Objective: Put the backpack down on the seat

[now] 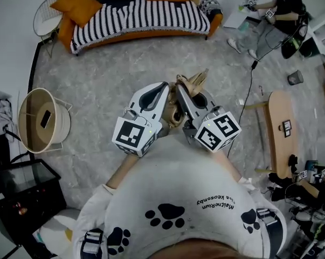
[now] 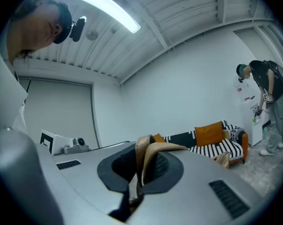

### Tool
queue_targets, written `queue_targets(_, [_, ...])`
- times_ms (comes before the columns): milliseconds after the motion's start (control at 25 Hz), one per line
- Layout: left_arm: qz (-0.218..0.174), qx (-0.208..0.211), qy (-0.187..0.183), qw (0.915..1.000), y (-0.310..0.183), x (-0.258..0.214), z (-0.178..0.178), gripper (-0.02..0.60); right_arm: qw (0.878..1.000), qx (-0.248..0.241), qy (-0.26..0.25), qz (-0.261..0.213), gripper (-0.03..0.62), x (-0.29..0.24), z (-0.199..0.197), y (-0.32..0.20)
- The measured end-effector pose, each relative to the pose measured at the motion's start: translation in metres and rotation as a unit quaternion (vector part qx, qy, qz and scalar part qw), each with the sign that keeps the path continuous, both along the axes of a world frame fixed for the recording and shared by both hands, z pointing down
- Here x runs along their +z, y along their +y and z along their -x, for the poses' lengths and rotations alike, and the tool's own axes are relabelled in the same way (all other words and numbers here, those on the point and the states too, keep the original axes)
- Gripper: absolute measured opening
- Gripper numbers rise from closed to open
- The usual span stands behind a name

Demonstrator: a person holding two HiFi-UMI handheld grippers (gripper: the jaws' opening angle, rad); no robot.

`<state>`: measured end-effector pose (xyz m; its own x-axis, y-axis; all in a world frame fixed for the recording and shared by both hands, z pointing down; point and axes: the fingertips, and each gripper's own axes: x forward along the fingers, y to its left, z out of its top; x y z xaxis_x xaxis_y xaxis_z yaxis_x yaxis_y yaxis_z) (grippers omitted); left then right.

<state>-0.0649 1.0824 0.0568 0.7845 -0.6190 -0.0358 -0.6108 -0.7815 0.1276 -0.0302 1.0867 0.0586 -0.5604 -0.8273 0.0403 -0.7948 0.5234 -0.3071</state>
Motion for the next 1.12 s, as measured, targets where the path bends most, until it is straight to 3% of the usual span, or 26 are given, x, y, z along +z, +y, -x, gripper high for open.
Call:
queue_targets(320, [0.010,0.010,0.023,0.9996,-0.014,0.008,0.008,0.020,1.000,0.013,-0.005,0.018,0.032,0.007,0.002,-0.017])
queue_targets(680, [0.002,-0.012,0.026,0.9996,-0.056,0.007,0.008,0.020,1.000,-0.012,-0.007,0.007,0.032,0.003,0.002,-0.060])
queue_targets(1120, [0.017,-0.038,0.013,0.9990,-0.186,0.020,-0.012,0.020,0.998,-0.044,-0.026,0.037,0.032,0.025,-0.012,-0.193])
